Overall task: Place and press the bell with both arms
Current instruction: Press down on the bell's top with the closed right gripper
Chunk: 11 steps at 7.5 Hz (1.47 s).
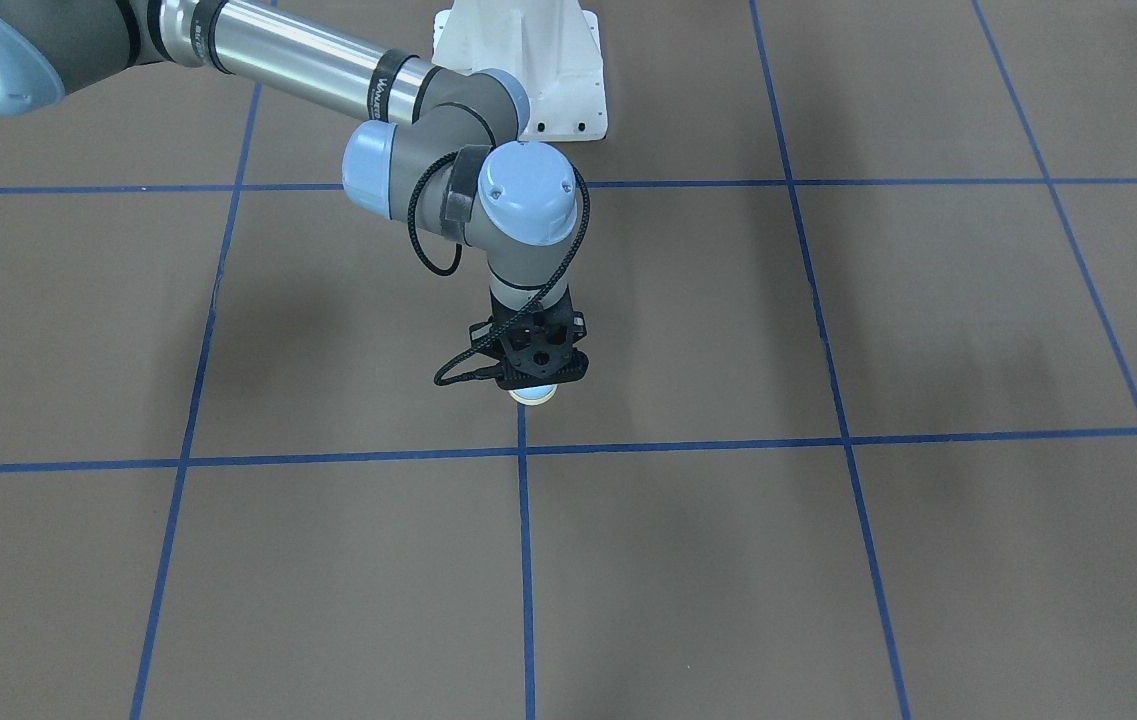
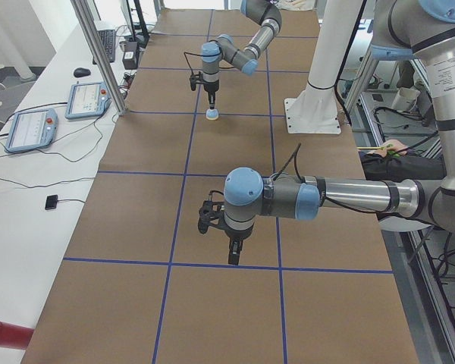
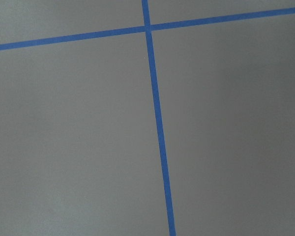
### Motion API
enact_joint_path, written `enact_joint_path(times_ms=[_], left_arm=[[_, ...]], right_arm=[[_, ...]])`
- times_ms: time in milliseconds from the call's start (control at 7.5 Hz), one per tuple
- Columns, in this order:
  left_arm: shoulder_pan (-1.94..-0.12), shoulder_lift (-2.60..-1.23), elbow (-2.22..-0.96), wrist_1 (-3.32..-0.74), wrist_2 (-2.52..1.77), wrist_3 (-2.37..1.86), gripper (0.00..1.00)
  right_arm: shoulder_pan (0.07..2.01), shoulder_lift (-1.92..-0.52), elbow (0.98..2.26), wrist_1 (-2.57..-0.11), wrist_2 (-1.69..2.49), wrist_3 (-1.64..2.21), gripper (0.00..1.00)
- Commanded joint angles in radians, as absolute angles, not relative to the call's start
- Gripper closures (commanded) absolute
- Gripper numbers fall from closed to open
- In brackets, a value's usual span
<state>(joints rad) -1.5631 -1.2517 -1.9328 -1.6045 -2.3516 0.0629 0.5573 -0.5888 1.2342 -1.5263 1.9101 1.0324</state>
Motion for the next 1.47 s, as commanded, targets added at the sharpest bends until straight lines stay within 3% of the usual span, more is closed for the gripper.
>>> enact_joint_path(times_ms=[0,800,933,1067,1200,1333], left_arm=[[-1.563,-1.252,-1.933,-1.605,-2.352,0.063,0.00],[-1.563,-1.252,-1.928,-1.605,-2.353,0.063,0.00],[-1.563,-1.252,-1.924,-1.605,-2.353,0.063,0.00],[-1.563,-1.252,-1.922,-1.605,-2.353,0.063,0.00],[-1.563,-1.252,-1.919,-1.605,-2.352,0.063,0.00],[-1.563,-1.252,-1.916,-1.605,-2.352,0.063,0.00]], right_arm=[[0.554,-0.589,1.233,-1.526,1.910,1.032,1.00],[0.603,-0.571,1.278,-1.528,1.924,1.019,1.00],[0.636,-0.571,1.301,-1.528,1.930,1.017,0.76],[0.662,-0.574,1.311,-1.528,1.931,1.017,0.16],[0.705,-0.589,1.328,-1.532,1.948,1.017,0.01],[0.771,-0.615,1.338,-1.534,2.026,1.003,0.00]])
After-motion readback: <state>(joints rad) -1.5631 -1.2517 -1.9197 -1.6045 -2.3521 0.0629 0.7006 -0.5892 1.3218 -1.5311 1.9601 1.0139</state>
